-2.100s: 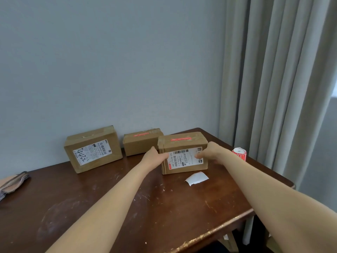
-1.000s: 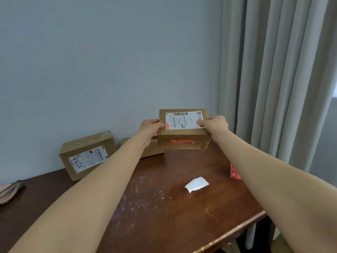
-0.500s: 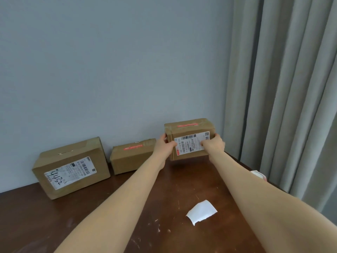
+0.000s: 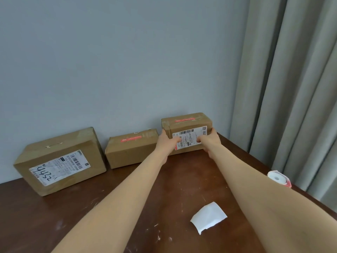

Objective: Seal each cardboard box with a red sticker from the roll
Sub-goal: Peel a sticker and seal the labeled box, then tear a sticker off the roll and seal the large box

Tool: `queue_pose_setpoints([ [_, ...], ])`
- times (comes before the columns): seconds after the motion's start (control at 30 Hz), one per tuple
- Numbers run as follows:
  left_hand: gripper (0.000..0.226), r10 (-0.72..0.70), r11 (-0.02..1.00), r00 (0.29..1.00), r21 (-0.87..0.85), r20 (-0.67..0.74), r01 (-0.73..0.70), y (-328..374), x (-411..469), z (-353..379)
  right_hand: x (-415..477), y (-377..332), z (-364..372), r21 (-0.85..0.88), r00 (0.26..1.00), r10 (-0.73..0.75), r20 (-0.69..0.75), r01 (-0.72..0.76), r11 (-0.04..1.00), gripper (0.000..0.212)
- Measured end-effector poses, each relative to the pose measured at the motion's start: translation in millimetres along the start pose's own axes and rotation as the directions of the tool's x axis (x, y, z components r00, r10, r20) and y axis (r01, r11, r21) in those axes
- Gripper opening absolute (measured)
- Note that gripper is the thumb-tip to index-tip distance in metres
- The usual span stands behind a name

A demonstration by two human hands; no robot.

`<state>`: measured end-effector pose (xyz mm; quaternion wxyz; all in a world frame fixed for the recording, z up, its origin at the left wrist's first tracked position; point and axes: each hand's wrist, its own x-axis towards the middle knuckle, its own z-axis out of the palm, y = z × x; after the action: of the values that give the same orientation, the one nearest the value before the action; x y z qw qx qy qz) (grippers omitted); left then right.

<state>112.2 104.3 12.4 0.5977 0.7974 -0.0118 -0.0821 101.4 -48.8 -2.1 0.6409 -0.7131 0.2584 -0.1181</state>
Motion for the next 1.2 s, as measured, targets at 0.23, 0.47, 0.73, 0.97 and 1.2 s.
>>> queue_pose_setpoints([
  [0.23,0.070,-0.031,0.998,0.997,0.055,-0.064,0.034,4.7,-16.5,2.7,-12.4,1.1,-4.3,-0.148,1.000,0.011,-0.014,-0.013,0.989,0.086],
  [0.47,0.054,0.050,0.959,0.997,0.281,-0.056,-0.032,10.3,-65.9,2.7,-56.2,3.0,-23.3,-0.329,0.993,-0.054,0.104,0.086,0.940,0.073],
  [0.73,0.053,-0.044,0.822,0.957,0.555,0.286,-0.128,-9.5,-136.3,-4.0,-147.9,13.0,-63.0,-0.637,0.886,0.070,0.459,0.273,0.721,0.059],
  [0.97,0.061,-0.094,0.755,0.925,0.632,0.368,-0.175,-31.9,-178.7,5.0,-192.3,45.0,-71.1,-0.818,0.905,0.079,0.419,0.338,0.466,0.070],
  [1.2,0.030,-0.034,0.804,0.944,0.570,0.329,-0.170,-40.5,-186.3,20.6,-196.6,64.4,-68.9,-0.697,0.967,-0.055,0.248,0.217,0.683,0.019],
])
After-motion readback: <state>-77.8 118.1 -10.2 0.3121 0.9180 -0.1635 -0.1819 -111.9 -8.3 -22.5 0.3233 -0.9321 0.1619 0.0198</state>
